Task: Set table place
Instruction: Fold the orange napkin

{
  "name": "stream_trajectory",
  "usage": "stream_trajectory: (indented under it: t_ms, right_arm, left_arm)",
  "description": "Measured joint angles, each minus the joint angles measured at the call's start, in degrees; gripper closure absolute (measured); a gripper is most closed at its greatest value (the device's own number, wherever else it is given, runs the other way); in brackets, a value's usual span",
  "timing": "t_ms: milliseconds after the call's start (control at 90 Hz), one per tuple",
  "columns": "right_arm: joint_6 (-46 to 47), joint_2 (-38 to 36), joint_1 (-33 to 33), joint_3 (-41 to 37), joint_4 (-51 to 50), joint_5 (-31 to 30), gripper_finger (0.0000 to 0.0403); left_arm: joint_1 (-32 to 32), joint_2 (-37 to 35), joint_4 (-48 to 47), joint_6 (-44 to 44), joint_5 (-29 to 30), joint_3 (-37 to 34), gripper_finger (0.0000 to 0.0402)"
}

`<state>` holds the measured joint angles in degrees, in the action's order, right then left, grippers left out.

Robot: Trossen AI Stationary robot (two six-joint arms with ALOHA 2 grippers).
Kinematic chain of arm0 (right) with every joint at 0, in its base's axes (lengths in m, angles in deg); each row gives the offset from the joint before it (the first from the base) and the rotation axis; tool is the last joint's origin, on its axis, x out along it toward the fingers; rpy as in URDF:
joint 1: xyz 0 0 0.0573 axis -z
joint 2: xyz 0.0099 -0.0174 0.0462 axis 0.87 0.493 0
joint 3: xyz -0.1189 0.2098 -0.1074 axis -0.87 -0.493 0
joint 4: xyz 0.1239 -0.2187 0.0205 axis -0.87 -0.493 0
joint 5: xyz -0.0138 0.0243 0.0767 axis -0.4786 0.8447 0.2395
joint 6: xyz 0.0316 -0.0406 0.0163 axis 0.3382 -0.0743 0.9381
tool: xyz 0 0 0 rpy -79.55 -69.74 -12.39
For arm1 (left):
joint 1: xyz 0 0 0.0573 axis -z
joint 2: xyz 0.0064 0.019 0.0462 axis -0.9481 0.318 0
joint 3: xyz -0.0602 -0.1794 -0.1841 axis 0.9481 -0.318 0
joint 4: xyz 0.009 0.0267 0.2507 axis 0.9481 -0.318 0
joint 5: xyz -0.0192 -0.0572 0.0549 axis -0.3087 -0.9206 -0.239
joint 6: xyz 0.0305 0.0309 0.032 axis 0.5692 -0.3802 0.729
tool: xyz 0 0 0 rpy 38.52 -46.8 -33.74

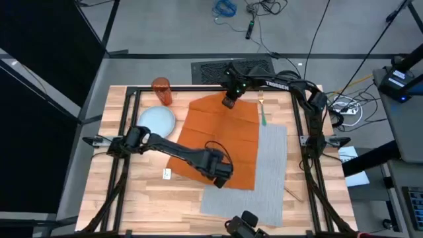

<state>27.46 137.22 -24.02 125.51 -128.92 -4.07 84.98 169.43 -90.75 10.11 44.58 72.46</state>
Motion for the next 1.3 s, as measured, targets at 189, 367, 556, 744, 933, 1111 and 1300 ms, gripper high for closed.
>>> stream_trajectory:
  t_ms: [189,367,556,744,933,1111,1300]
  right_arm:
    - [-0.4,0.0,0.0,0.0,0.4,0.0,0.0403]
    - [-0.7,0.0,0.0,0.0,0.4,0.0,0.0403]
    - [-0.8,0.0,0.0,0.0,0.6,0.0,0.0403]
    - [-0.9,0.0,0.0,0.0,0.6,0.0,0.0403]
    - [-0.9,-0.7,0.0,0.0,0.6,0.1,0.0403]
    - [-0.8,-4.1,0.1,0.0,0.2,0.3,0.0403]
    - [-0.3,-9.2,0.2,0.0,-0.7,1.4,0.0403]
  left_arm:
    - [0.0,0.4,1.7,0.7,-1.4,-0.8,0.0318]
    - [-0.4,0.4,0.8,2.6,-1.8,-0.8,0.0339]
    - [-0.3,0.4,0.7,5.2,-1.6,-0.8,0.0397]
    - [0.5,0.4,-0.2,6.7,-0.6,-0.8,0.0401]
    - [1.8,0.4,-5.1,7.2,1.2,2.7,0.0401]
    - [2.8,0.4,-13.5,7.3,3.7,9.3,0.0401]
    - [3.4,0.4,-21.1,8.2,5.9,15.6,0.0401]
